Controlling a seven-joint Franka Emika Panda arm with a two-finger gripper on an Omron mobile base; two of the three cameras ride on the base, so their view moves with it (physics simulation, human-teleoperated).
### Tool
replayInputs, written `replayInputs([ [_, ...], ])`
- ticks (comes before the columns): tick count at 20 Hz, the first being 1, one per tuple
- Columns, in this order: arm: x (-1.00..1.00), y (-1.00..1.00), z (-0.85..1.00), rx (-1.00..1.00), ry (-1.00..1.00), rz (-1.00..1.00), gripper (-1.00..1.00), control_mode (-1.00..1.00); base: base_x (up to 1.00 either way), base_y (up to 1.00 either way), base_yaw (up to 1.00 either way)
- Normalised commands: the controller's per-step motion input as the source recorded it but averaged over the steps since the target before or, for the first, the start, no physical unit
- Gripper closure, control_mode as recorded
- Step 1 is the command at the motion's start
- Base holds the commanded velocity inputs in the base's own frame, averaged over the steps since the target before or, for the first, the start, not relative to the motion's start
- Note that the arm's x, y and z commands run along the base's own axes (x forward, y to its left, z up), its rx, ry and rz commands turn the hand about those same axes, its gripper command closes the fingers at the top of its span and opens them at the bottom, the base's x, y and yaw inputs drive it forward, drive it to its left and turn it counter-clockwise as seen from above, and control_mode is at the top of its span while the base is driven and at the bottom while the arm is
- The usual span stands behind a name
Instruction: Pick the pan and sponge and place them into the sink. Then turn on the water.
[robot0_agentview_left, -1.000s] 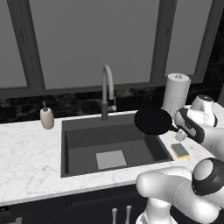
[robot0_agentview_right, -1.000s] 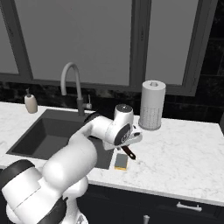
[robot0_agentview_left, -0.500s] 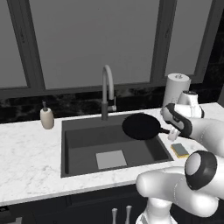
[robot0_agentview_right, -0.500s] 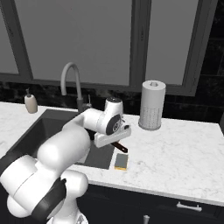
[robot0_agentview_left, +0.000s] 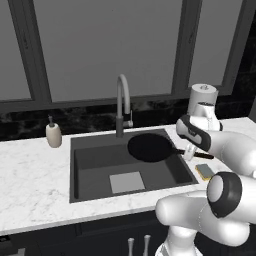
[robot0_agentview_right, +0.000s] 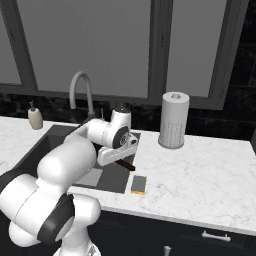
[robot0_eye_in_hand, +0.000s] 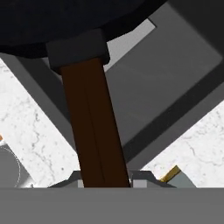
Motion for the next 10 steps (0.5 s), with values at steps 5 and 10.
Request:
replayInputs([
  [5,0.0,0.51,-0.08,0.02,0.02,0.01,1.0,-1.0,0.0,0.0,0.0],
  [10,0.01,0.38,-0.26,0.0,0.0,0.04,1.0,-1.0,0.0,0.0,0.0],
])
